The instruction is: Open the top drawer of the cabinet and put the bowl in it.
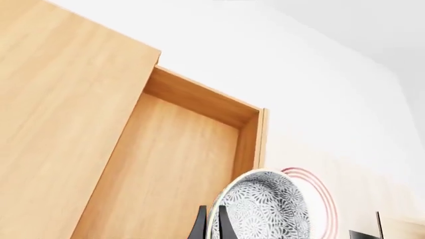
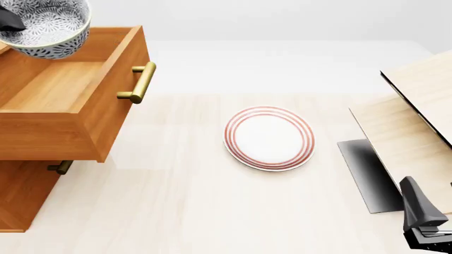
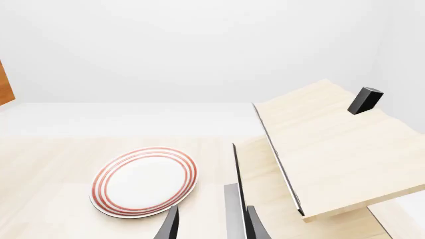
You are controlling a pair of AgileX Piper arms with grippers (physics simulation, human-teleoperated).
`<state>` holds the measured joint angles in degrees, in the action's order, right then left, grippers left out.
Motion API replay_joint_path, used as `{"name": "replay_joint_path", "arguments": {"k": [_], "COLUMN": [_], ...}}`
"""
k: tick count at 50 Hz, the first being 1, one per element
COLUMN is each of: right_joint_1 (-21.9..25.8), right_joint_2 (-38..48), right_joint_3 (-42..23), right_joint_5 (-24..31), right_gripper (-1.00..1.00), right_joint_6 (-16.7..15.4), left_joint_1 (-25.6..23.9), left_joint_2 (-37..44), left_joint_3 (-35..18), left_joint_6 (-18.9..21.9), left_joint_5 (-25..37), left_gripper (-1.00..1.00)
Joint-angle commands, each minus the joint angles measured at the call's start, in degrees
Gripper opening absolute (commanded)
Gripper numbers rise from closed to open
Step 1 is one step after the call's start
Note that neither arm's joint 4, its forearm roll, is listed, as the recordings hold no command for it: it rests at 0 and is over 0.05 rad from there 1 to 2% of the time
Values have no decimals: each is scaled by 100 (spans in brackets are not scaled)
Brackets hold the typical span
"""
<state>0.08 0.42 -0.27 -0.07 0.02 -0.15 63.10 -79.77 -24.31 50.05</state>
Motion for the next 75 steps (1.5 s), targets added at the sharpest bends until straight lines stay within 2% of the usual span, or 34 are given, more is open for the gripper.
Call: {"name": "replay_joint_path", "arguments": {"k": [1, 19, 28, 39, 47, 75], "right_joint_1": [-3, -2, -1, -3, -3, -2], "right_joint_2": [-2, -1, -2, -5, -3, -5], "right_joint_3": [3, 3, 3, 3, 3, 3], "right_joint_5": [-1, -1, -1, -2, -1, -2], "right_gripper": [100, 100, 100, 100, 100, 100], "right_joint_6": [-3, -3, -4, -2, -4, -2], "left_joint_1": [230, 495, 511, 514, 536, 597], "left_joint_2": [-17, 225, 423, 549, 714, 1025], "left_joint_3": [84, 150, 117, 394, 331, 617], "left_joint_6": [-27, -59, -116, -227, -222, -347], "left_joint_5": [-78, -284, -383, -681, -736, -1154], "left_gripper": [-100, -100, -100, -100, -100, -100]}}
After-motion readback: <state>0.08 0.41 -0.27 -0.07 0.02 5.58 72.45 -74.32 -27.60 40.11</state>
